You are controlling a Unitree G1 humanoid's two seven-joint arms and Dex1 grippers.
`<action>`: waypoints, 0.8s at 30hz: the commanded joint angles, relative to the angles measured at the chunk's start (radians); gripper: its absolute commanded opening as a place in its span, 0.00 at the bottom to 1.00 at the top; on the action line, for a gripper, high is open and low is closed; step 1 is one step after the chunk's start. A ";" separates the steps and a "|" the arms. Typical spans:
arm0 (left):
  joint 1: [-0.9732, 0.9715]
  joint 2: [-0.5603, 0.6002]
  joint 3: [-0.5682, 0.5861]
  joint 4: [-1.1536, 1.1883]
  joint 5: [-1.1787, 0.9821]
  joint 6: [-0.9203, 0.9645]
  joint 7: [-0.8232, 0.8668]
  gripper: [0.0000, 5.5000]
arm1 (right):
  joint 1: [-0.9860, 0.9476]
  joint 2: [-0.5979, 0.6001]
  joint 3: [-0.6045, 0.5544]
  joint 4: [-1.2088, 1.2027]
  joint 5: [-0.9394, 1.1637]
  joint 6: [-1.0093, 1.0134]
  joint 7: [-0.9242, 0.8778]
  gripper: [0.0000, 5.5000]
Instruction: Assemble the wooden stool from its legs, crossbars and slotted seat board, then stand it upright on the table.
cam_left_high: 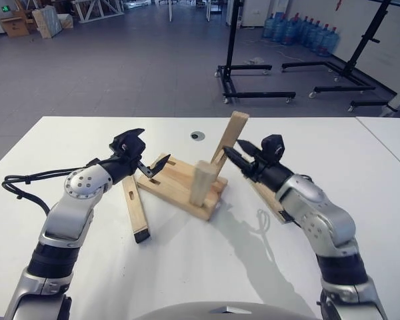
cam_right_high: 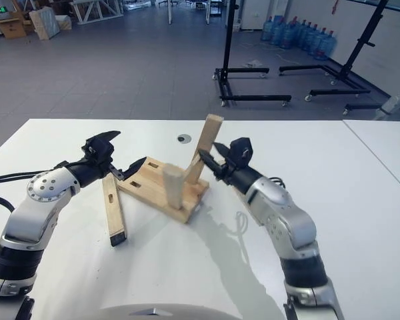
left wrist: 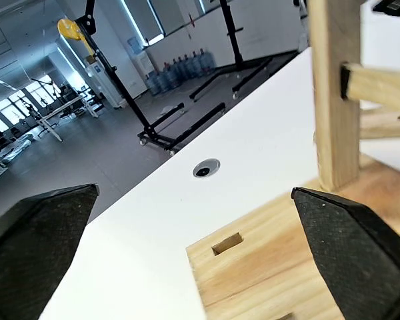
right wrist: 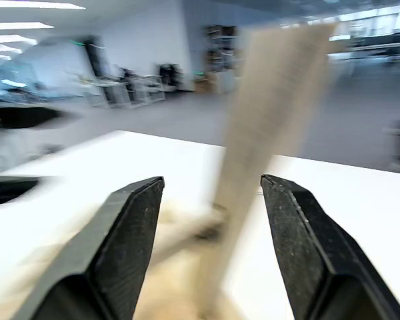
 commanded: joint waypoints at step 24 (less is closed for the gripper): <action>0.058 -0.076 -0.030 0.012 0.058 -0.029 0.034 0.96 | 0.209 -0.124 0.067 -0.503 0.039 0.138 -0.006 0.49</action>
